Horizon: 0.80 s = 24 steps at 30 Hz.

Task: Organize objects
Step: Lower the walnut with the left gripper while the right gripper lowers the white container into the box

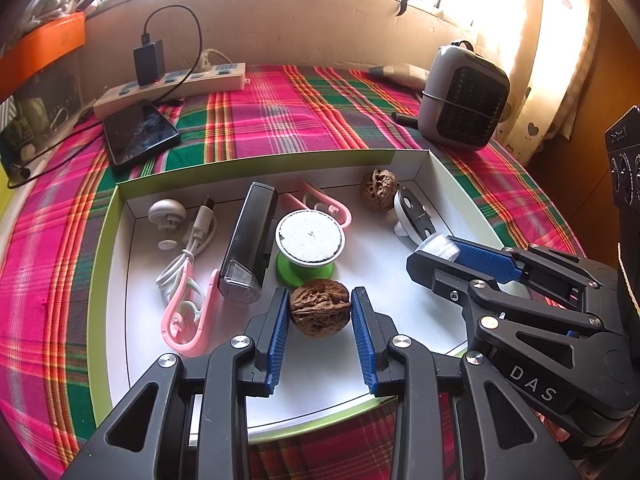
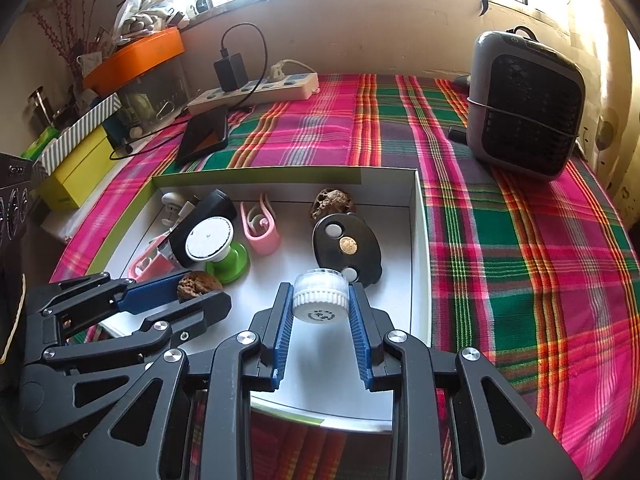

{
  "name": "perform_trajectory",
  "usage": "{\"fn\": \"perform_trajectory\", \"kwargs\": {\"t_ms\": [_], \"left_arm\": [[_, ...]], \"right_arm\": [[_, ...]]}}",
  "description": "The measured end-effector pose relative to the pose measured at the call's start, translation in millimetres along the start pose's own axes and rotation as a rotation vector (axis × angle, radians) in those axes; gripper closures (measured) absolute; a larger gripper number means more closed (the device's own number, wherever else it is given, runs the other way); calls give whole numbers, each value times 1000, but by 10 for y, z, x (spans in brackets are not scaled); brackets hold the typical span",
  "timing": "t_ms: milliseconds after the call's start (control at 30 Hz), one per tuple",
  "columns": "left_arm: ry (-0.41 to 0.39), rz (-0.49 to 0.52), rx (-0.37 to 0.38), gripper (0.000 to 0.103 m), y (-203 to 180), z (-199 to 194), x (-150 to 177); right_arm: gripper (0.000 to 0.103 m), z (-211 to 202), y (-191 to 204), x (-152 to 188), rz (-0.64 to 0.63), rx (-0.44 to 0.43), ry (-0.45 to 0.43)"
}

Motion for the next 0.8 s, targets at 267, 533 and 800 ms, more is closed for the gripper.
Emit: {"fn": "perform_trajectory", "kwargs": {"t_ms": [267,533,800], "left_arm": [[0,2,-3,74,7,10,4],[0,-6,-6,74,14,-9,6],[-12,9,-15,72,-4,-43,6]], "right_arm": [[74,5,-7,-3,1,2,1],[74,-1,-21,-1,9,2,-1],[72,-17,-39,-7,31,-4,-6]]}}
Point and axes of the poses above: each gripper's, at about its wrist camera, not at the fingertips, and z roughly the way its jaws point, y to its left, x to its underside, the point moved 10 cm from there along z, roughly the way its jaws point, and after that the axes turned 13 degrees about -z, right-handed, at the moved point
